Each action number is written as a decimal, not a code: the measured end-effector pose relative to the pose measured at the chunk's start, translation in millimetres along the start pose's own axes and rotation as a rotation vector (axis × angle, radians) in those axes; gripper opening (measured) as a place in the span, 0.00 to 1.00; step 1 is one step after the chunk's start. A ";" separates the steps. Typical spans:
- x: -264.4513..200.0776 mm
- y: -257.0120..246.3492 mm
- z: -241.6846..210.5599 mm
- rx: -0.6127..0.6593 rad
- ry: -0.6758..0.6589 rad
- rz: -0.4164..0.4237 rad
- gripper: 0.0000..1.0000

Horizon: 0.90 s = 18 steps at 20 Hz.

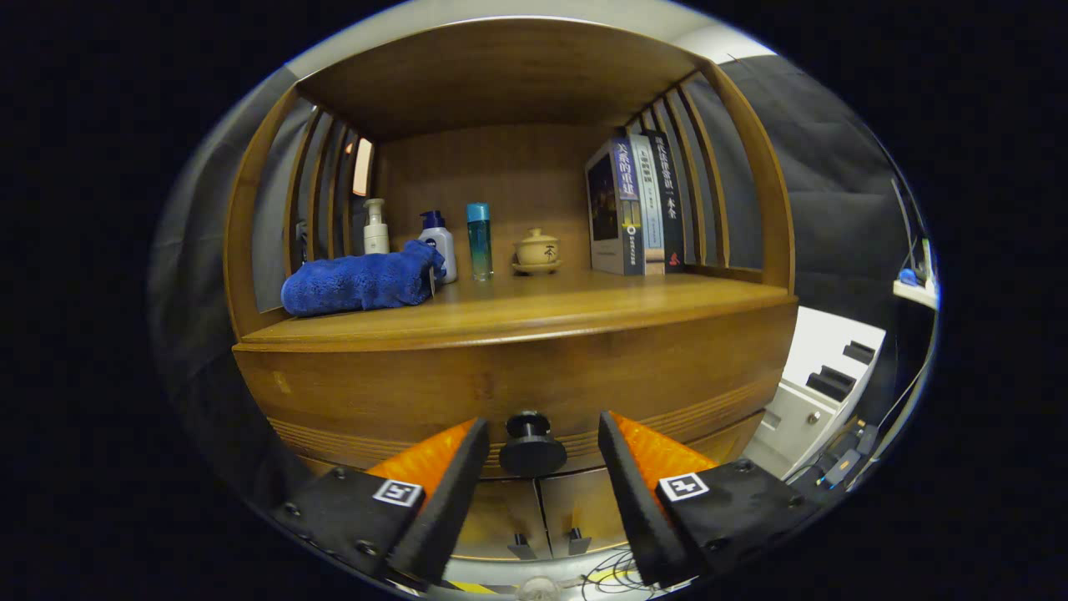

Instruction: Pull open the drawer, take out the items inside it, and place them on the countertop above the cabinet.

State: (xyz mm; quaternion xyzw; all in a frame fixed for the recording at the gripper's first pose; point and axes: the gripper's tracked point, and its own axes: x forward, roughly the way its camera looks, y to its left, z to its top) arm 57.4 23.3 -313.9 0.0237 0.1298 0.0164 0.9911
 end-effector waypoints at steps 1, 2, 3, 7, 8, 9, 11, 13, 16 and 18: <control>2.0 0.7 -2.9 0.012 0.005 0.010 0.84; 4.8 0.4 -5.5 0.015 0.011 0.015 0.79; 5.9 0.6 -5.9 0.018 0.014 0.022 0.74; 8.9 5.7 -5.8 -0.020 0.032 0.041 0.59; 8.8 6.1 -5.9 -0.034 0.039 0.043 0.56; 9.0 6.5 -6.8 -0.044 0.053 0.048 0.52; 7.9 5.9 -6.2 -0.049 0.057 0.056 0.46; 6.0 5.1 -7.5 -0.046 0.052 0.051 0.41; 6.9 4.3 -9.4 -0.056 0.039 0.047 0.41; -4.8 5.4 -10.4 -0.069 0.037 0.055 0.36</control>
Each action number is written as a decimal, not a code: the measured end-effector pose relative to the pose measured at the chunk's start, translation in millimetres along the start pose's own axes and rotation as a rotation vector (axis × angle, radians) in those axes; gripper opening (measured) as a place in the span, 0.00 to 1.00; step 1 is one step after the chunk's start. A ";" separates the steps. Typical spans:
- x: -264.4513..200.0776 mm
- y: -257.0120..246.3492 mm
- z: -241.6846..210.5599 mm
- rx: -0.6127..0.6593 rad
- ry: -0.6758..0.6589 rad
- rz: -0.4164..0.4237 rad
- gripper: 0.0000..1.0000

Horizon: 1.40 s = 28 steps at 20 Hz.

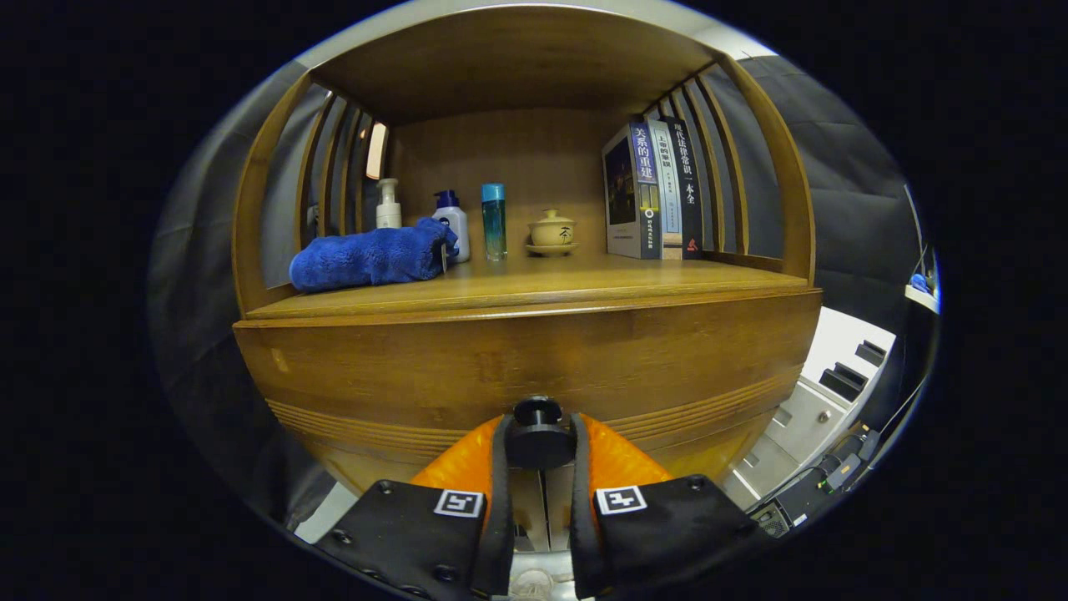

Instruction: Pull open the drawer, take out the items inside it, and place them on the countertop above the cabinet.

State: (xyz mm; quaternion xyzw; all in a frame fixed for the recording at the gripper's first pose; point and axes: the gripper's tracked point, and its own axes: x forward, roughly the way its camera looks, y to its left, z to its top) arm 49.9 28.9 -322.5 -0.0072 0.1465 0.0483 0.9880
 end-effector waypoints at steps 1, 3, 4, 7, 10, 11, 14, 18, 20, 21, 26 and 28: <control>-3.8 -1.9 -0.2 -0.014 -0.005 -0.002 0.36; -9.5 -1.7 -2.3 -0.018 -0.003 -0.005 0.36; -13.2 -0.3 -3.3 -0.007 -0.002 0.001 0.36; -29.0 -3.4 -5.8 -0.018 -0.006 -0.003 0.36; -45.4 -2.1 -10.0 -0.012 -0.010 0.000 0.36; -52.0 -2.5 -10.7 -0.021 -0.013 0.001 0.36; -70.6 -3.6 -15.9 -0.068 -0.018 0.007 0.36; -93.9 -6.4 -25.0 -0.078 -0.005 0.011 0.32; -109.8 -5.8 -31.6 -0.080 0.002 0.019 0.30; -117.9 -6.5 -36.6 -0.080 0.011 0.018 0.29; -147.3 -4.3 -44.3 -0.064 0.020 0.020 0.28; -154.7 -4.2 -48.3 -0.054 0.030 0.012 0.28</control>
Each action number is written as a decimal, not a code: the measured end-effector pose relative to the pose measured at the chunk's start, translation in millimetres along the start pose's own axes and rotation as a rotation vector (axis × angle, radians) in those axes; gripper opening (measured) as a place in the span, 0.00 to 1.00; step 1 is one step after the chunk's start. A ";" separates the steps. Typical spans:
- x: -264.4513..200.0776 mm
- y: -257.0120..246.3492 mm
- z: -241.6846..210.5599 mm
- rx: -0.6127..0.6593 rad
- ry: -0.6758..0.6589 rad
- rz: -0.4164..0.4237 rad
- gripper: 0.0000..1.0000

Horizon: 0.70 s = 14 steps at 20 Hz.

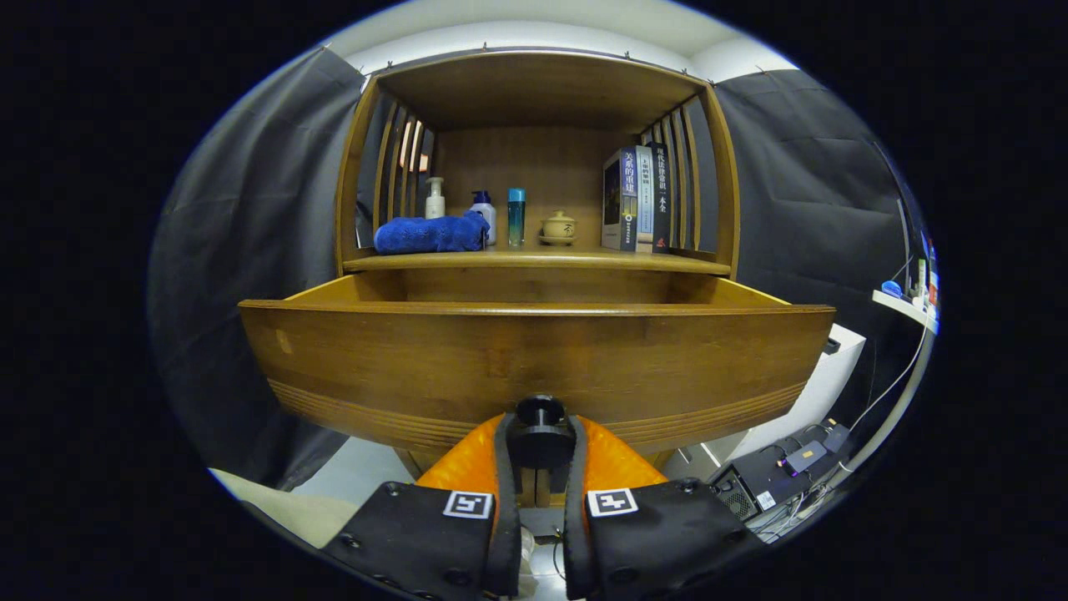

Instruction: Pull open the drawer, take out the items inside it, and place them on the countertop above the cabinet.

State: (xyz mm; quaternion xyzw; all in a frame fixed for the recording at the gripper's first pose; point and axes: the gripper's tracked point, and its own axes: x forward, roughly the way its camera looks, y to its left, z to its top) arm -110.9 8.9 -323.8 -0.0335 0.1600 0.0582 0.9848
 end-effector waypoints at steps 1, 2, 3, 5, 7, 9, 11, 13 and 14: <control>-2.6 0.1 -1.3 0.008 0.005 -0.004 0.28; -4.6 0.6 -2.3 0.013 0.003 -0.011 0.28; -7.4 1.1 -3.0 0.014 0.004 -0.018 0.28; -9.6 1.4 -6.3 0.007 0.012 -0.023 0.28; -15.1 2.4 -9.1 0.008 0.017 -0.020 0.28; -19.0 3.0 -9.7 0.001 0.017 -0.013 0.28; -18.4 4.7 -8.0 0.008 0.003 -0.002 0.28; -17.9 3.6 -9.1 -0.004 0.016 0.006 0.35; -17.8 3.0 -6.5 -0.007 0.013 0.005 0.42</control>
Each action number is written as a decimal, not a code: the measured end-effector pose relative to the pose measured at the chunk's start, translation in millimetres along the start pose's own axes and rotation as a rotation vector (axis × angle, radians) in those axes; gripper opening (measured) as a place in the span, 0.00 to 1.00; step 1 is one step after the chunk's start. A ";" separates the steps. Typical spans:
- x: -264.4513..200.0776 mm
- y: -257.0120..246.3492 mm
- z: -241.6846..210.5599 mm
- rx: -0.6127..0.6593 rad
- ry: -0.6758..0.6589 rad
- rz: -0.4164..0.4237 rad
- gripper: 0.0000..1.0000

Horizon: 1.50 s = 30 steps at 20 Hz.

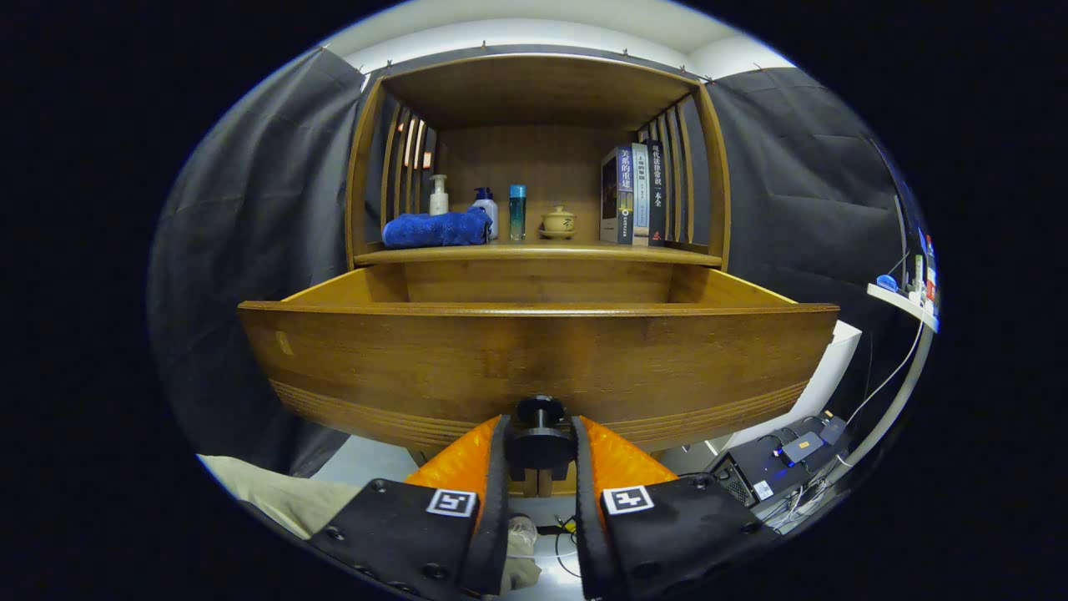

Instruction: Pull open the drawer, take out the items inside it, and place them on the countertop above the cabinet.

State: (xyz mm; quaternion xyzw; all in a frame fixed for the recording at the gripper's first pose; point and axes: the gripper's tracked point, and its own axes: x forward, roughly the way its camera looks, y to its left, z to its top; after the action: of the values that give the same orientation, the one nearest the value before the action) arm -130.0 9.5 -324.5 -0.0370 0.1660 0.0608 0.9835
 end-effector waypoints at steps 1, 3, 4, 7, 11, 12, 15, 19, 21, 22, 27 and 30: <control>-1.8 -4.6 6.1 -0.011 -0.015 -0.018 0.47; -5.0 -6.3 26.1 -0.030 -0.058 -0.030 0.60; -9.0 -9.1 37.9 -0.035 -0.082 -0.037 0.66; -15.1 -12.1 71.3 -0.028 -0.122 -0.038 0.73; -16.6 -21.3 110.2 0.018 -0.141 -0.046 0.86; -16.5 -22.8 119.1 0.032 -0.140 -0.045 0.89; -9.0 -30.8 144.0 0.054 -0.116 -0.054 0.99; 13.8 -32.2 166.5 0.078 -0.043 -0.044 0.99; 27.3 -29.4 177.4 0.061 -0.011 -0.030 0.99; 34.8 -25.5 178.2 0.058 0.014 -0.021 0.99; 76.9 -11.2 168.0 0.042 0.187 0.025 0.99; 102.5 -10.9 156.0 0.061 0.295 0.021 0.99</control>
State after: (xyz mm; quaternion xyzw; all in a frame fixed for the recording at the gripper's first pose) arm 17.8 24.2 -210.9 -0.0139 0.3110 0.0600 0.9484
